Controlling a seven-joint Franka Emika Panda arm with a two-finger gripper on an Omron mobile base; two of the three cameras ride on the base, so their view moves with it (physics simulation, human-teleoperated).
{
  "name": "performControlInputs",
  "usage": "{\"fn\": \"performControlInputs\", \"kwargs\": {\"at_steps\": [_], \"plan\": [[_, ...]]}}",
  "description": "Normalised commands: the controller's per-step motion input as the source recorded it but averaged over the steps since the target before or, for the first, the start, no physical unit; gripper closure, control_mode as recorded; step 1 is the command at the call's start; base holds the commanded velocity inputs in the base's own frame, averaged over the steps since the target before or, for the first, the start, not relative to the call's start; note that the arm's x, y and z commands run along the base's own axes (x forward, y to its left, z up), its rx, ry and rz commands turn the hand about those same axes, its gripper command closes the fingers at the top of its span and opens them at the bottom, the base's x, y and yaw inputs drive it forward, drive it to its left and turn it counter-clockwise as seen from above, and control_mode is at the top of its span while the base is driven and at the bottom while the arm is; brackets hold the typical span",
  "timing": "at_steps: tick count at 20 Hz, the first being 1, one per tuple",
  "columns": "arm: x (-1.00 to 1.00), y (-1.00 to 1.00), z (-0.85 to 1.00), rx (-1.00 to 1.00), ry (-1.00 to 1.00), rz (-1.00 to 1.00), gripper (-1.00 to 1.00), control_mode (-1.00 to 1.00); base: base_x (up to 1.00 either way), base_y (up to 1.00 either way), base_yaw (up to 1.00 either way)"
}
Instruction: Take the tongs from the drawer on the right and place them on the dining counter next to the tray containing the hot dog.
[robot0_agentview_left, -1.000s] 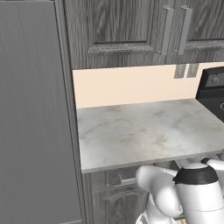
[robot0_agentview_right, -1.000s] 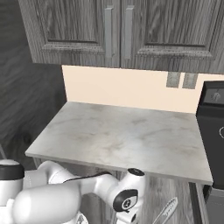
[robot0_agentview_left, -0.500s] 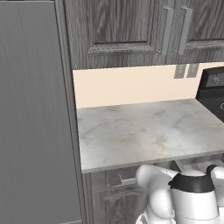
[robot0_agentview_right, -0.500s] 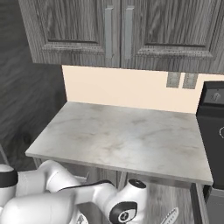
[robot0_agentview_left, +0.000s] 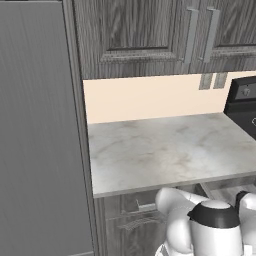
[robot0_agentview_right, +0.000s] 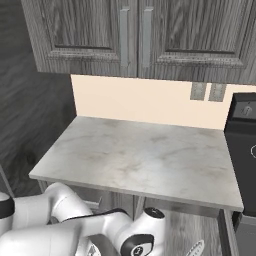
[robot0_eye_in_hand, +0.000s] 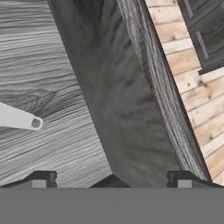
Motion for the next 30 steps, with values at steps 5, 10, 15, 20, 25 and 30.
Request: {"fn": "performControlInputs", "kwargs": {"at_steps": [5, 10, 15, 20, 25, 30], "plan": [[0.16, 0.0, 0.09, 0.0, 0.05, 0.09, -1.0, -1.0, 0.0, 0.0, 0.0], [0.11, 0.0, 0.2, 0.0, 0.1, 0.11, -1.0, -1.0, 0.0, 0.0, 0.0], [0.0, -0.08, 0.03, 0.0, 0.01, 0.15, -1.0, -1.0, 0.0, 0.0, 0.0], [0.0, -0.19, 0.0, 0.02, 0.0, 0.17, -1.0, -1.0, 0.0, 0.0, 0.0], [0.05, -0.09, 0.0, 0.06, 0.0, 0.2, -1.0, -1.0, 0.0, 0.0, 0.0], [0.14, 0.0, 0.0, 0.07, 0.0, 0.17, -1.0, -1.0, 0.0, 0.0, 0.0]]}}
